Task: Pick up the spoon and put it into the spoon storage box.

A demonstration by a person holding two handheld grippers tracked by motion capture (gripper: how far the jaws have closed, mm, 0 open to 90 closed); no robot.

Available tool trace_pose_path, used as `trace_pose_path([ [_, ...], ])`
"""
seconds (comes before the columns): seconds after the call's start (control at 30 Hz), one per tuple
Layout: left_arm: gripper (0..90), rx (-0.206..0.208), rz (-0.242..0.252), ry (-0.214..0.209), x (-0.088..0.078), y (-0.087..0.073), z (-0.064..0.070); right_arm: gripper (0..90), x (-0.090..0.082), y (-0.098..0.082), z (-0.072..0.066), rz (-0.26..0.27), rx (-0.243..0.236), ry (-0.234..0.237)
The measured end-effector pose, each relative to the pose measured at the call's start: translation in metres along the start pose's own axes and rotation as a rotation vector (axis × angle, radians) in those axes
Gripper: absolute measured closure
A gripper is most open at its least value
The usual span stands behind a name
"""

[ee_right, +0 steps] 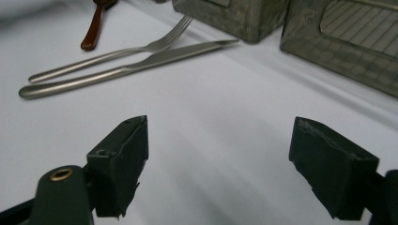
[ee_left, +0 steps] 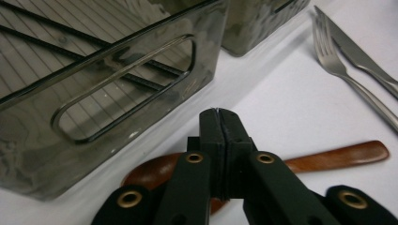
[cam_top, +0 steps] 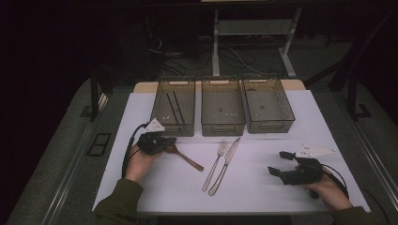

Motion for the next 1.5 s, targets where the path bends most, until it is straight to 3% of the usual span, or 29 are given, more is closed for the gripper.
trace_pose_path([
  [0.23,88.7,0.014,-0.063,0.029,0.015,0.0,-0.009,19.4,-0.003,-0.003,0.001,0.004,0.008,0.01],
  [0.37,88.8,0.015,-0.075,0.013,0.022,0.003,-0.008,19.2,-0.001,-0.004,-0.001,-0.008,-0.003,0.011],
  [0.6,88.8,0.044,-0.144,0.025,0.028,0.0,-0.008,19.2,-0.001,-0.004,-0.001,-0.002,-0.001,0.012],
  [1.13,88.8,0.026,-0.21,0.026,0.007,-0.014,-0.01,19.2,-0.003,-0.003,-0.001,0.003,-0.003,0.013],
  [1.37,88.8,0.014,-0.231,0.008,-0.009,-0.027,-0.002,19.3,-0.002,-0.003,-0.001,0.0,-0.008,0.011],
  [1.5,88.8,0.001,-0.219,-0.004,-0.019,-0.035,0.006,19.2,-0.002,-0.004,-0.001,-0.002,-0.01,0.01],
])
Point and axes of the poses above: each handheld gripper's, and its own axes: x roughly forward along the jaws, y roughly out of its top, z roughly to its right, the point moved 3 cm from there along x, roughly forward along the jaws, and after that the axes turned 13 degrees about x, right-handed, at the moved point
